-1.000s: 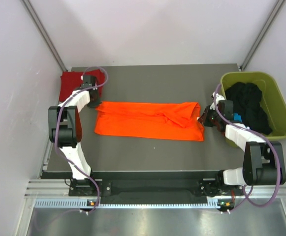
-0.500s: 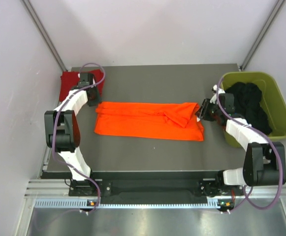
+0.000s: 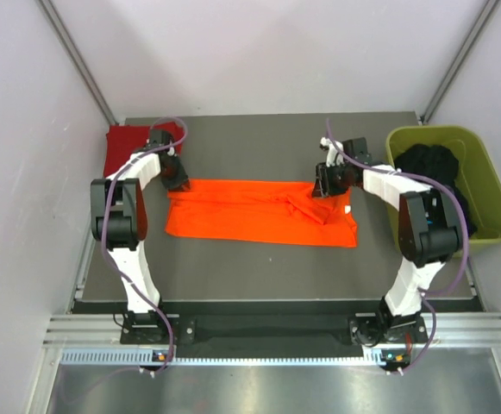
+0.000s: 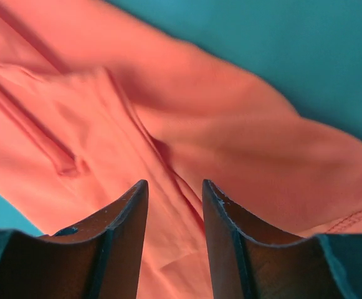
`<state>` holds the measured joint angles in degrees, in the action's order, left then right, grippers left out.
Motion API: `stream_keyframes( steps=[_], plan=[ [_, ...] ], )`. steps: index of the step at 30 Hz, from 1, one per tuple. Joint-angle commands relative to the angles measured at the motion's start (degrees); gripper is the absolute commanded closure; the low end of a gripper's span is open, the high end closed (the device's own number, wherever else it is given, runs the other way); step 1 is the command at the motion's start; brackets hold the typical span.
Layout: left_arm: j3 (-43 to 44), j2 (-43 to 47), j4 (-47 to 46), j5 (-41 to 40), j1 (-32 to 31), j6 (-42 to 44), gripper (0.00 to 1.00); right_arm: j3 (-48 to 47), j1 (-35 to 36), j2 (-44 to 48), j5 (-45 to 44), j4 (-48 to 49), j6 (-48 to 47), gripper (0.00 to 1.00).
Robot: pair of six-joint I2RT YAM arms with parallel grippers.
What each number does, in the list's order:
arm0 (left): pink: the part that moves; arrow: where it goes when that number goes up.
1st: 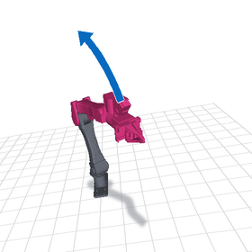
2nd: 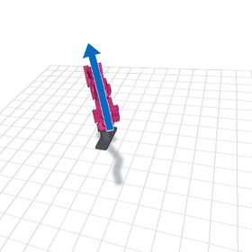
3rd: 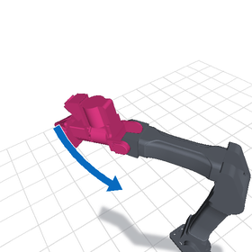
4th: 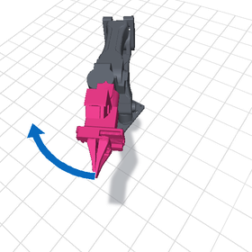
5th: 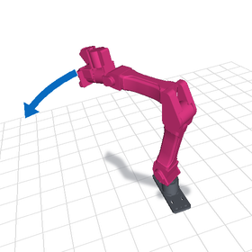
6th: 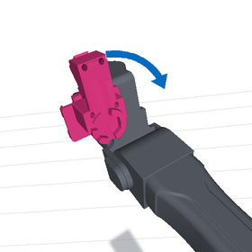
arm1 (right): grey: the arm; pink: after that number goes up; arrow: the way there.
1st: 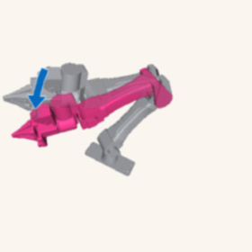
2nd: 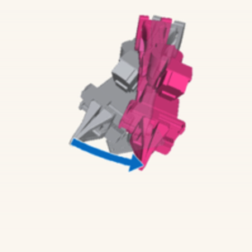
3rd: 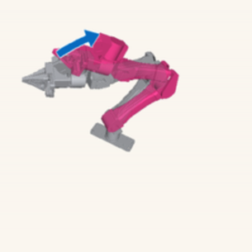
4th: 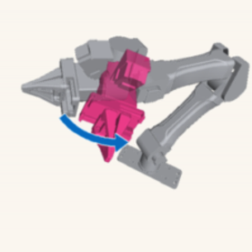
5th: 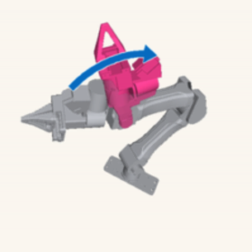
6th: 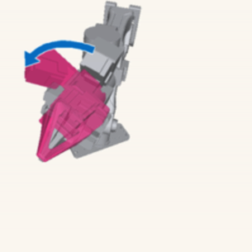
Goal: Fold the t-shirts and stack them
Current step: Fold the tshirt
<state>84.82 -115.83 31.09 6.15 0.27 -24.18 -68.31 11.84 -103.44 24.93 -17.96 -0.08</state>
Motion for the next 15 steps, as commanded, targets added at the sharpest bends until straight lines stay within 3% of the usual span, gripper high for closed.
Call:
stream_keyframes(
  steps=[1,8,15],
  plan=[
    [2.8,-0.1,4.1,-3.1,0.1,-3.0,0.67,-4.1,-0.1,-2.5,-1.1,-8.2,-7.0,0.60],
    [3.7,-0.6,5.2,-5.6,0.2,-3.4,0.67,-0.5,-0.8,1.9,-9.7,-8.4,5.6,0.61],
    [3.3,-1.5,5.6,-8.3,0.5,-3.5,0.68,2.0,-0.4,5.7,-10.3,-8.5,7.5,0.62]
  ],
)
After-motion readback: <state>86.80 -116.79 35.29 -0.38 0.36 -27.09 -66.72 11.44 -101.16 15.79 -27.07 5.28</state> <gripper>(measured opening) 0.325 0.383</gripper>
